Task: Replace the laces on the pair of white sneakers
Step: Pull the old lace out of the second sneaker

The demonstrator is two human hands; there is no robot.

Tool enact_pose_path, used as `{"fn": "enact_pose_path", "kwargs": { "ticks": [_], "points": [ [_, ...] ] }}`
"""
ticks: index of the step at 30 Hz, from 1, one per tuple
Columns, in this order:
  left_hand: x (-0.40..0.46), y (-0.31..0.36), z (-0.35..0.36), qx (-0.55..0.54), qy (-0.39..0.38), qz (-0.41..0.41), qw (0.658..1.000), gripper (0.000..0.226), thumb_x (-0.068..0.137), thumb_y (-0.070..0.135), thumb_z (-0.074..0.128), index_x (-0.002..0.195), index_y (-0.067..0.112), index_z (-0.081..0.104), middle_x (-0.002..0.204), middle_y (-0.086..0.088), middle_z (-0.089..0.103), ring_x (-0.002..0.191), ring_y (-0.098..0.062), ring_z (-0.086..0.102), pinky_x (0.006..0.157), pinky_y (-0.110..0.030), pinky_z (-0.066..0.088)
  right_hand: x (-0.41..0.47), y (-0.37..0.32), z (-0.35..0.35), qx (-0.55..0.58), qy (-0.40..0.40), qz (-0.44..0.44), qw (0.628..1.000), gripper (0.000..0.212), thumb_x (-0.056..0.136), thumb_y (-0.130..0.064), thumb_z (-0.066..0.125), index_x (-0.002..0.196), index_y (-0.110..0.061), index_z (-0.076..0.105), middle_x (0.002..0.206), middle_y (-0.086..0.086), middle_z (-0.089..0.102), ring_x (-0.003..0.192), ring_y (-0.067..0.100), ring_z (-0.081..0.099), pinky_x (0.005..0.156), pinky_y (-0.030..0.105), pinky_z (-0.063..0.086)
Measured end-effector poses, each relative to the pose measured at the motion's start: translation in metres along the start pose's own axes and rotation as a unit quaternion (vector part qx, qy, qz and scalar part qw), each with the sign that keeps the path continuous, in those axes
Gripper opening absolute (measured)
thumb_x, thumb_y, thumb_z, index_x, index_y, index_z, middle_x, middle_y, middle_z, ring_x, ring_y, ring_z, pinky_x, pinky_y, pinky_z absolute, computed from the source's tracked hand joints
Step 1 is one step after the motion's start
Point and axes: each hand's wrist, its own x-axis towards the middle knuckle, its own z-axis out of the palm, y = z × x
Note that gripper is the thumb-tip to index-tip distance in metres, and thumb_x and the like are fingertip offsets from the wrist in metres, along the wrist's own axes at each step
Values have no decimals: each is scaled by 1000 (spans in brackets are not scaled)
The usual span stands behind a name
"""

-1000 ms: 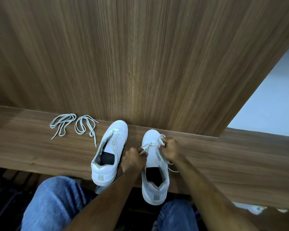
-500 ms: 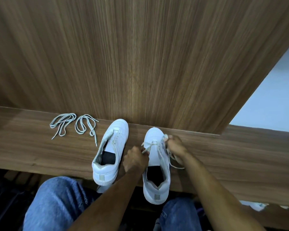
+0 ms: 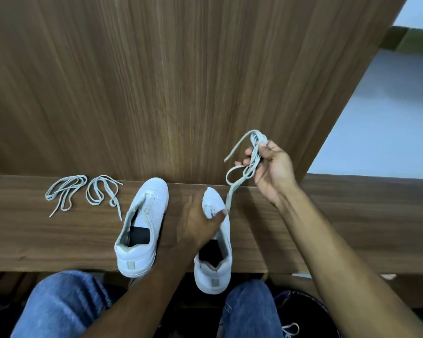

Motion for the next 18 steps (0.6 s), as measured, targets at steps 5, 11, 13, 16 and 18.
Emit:
{"fn": "enact_pose_path", "kwargs": {
  "ticks": [5,11,13,16,18],
  "points": [
    [-11,64,17,-174,-178,73,966,45,80,25,72,120,9,59,104,-3,69,96,-12,65,88,-31,52,-15,12,-11,43,32,28,998,21,100,-5,35,85,-13,48,64,3,46,34,7,32,37,14,27],
    [-24,89,14,-345,-247,-182,887,23,100,16,44,96,5,64,75,-12,69,65,-20,68,72,-35,57,-33,-10,-62,-140,118,-32,983,24,99,-4,42,78,-15,48,59,2,45,30,6,27,34,12,19],
    [-26,91,18,-368,-281,-240,853,25,100,21,42,97,11,64,87,-8,71,81,-22,69,85,-41,53,-45,-6,-87,-250,120,2,961,23,98,-6,47,77,-15,51,60,5,48,33,8,33,35,15,27],
    [-35,103,44,-344,-325,-269,839,21,96,21,44,102,14,63,100,-9,68,96,-27,65,86,-44,52,-70,11,-124,-336,70,91,935,21,96,-3,49,77,-12,53,62,10,55,44,15,46,47,24,39],
    [-48,113,67,-307,-357,-273,839,19,91,16,46,103,14,61,92,-11,64,88,-26,63,79,-43,55,-87,19,-145,-398,60,108,909,25,94,2,51,72,-11,54,63,10,59,50,17,51,53,27,42]
  ]
}}
